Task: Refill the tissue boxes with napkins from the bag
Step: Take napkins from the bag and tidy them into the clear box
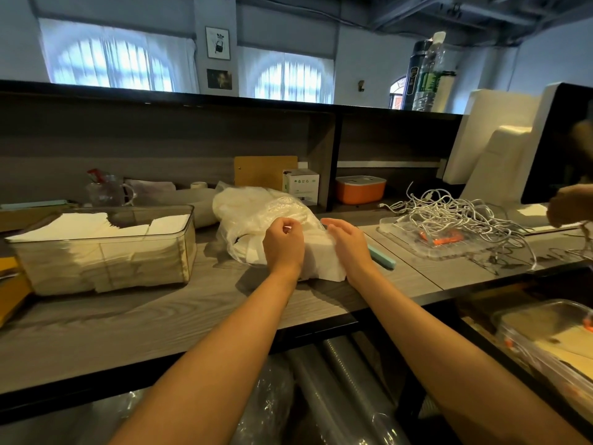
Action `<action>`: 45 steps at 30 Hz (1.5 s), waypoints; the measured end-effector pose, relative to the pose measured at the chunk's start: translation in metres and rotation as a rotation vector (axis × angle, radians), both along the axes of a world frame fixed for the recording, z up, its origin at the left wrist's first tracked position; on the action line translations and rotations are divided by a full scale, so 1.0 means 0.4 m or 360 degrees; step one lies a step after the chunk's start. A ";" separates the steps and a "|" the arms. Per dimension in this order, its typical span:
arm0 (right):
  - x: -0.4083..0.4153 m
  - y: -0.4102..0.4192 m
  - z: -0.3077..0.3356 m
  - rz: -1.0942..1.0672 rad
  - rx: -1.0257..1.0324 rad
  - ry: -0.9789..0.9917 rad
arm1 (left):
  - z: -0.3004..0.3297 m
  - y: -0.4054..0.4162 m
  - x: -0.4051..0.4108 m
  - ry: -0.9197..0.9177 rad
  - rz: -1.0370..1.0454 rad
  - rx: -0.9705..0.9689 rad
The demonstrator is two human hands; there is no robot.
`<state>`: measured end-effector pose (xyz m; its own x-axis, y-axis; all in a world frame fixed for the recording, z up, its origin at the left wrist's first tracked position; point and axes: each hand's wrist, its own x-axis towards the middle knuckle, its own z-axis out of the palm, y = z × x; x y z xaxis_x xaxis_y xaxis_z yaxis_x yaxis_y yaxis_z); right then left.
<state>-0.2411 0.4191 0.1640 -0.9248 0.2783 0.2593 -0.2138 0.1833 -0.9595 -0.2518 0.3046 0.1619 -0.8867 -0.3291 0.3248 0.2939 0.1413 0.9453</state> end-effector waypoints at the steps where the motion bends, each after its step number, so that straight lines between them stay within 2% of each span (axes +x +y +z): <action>1: 0.001 0.001 0.000 -0.0052 -0.0064 -0.0047 | 0.000 0.000 0.002 0.0004 -0.0015 0.0028; 4: 0.002 0.004 0.004 -0.0077 -0.0145 -0.0102 | 0.002 -0.002 0.002 -0.0063 -0.0149 0.0110; 6: 0.009 0.000 0.009 -0.0013 -0.0072 -0.0054 | 0.000 -0.001 -0.002 -0.0111 -0.0221 -0.0023; 9: 0.012 0.000 0.004 -0.0124 -0.0039 -0.0046 | -0.009 0.001 -0.007 -0.0100 -0.0172 -0.0228; 13: 0.025 -0.005 0.000 -0.0219 0.0227 0.0027 | -0.009 0.000 0.005 -0.0054 -0.0019 -0.0353; 16: 0.052 -0.016 0.011 -0.0006 0.0203 0.0133 | -0.002 -0.018 0.011 -0.0006 0.0157 -0.0283; 19: 0.079 -0.028 0.006 0.0358 0.0469 0.0265 | 0.003 -0.054 0.014 -0.0005 0.0332 -0.0109; 22: 0.095 -0.041 -0.005 0.0539 0.0687 0.0211 | 0.004 -0.086 0.021 -0.0071 0.0387 0.0035; 25: 0.105 -0.043 -0.002 0.0464 0.0463 0.0135 | 0.010 -0.092 0.035 -0.0136 0.0189 0.0103; 31: 0.131 -0.044 0.009 0.0046 -0.0340 -0.0061 | 0.000 -0.097 0.089 -0.0120 -0.0628 -0.0068; 36: 0.184 -0.115 0.043 0.0040 -0.0643 -0.0349 | -0.004 -0.121 0.151 -0.0141 -0.0607 0.0008; 39: 0.219 -0.191 0.079 0.0117 -0.0777 -0.0412 | 0.009 -0.145 0.199 -0.0334 -0.0618 0.0057; 45: 0.267 -0.325 0.118 0.0201 -0.0509 -0.0299 | 0.064 -0.249 0.266 -0.0444 -0.0560 0.0373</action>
<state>-0.1345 0.2891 0.2114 -0.9801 0.1985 0.0008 -0.0308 -0.1477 -0.9885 -0.1454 0.2051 0.1875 -0.9995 -0.0303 0.0131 0.0174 -0.1460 0.9891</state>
